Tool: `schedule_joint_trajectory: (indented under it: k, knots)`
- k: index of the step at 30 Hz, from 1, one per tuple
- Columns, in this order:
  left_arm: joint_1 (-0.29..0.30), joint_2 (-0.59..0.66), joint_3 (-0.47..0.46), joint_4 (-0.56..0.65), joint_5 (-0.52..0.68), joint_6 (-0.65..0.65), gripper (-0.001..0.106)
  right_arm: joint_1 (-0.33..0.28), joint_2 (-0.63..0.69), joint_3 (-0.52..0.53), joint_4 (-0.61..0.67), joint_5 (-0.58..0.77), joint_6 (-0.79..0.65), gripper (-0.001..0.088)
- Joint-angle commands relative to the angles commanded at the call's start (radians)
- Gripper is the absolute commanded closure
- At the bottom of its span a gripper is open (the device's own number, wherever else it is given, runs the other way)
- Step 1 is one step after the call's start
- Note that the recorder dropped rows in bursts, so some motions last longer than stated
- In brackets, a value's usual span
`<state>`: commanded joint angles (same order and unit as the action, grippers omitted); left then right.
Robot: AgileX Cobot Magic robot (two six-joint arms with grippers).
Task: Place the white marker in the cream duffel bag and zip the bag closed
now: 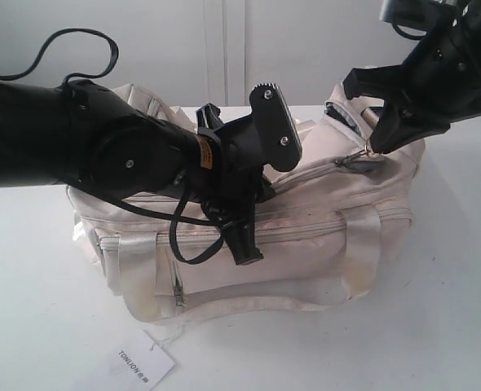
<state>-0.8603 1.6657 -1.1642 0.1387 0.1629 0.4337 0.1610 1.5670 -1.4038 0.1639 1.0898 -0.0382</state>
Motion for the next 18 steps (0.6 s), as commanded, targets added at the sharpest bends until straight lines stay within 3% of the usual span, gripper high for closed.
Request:
schedule_joint_trajectory:
  k: [8,18]
  knots:
    - [0.000,0.000,0.000,0.000,0.034,0.014,0.105,0.000,-0.044,0.000,-0.011,0.006,0.009,0.0868]
    - [0.000,0.000,0.000,0.049,0.053,0.014,0.105,0.000,-0.138,0.000,-0.114,0.006,0.015,0.0868]
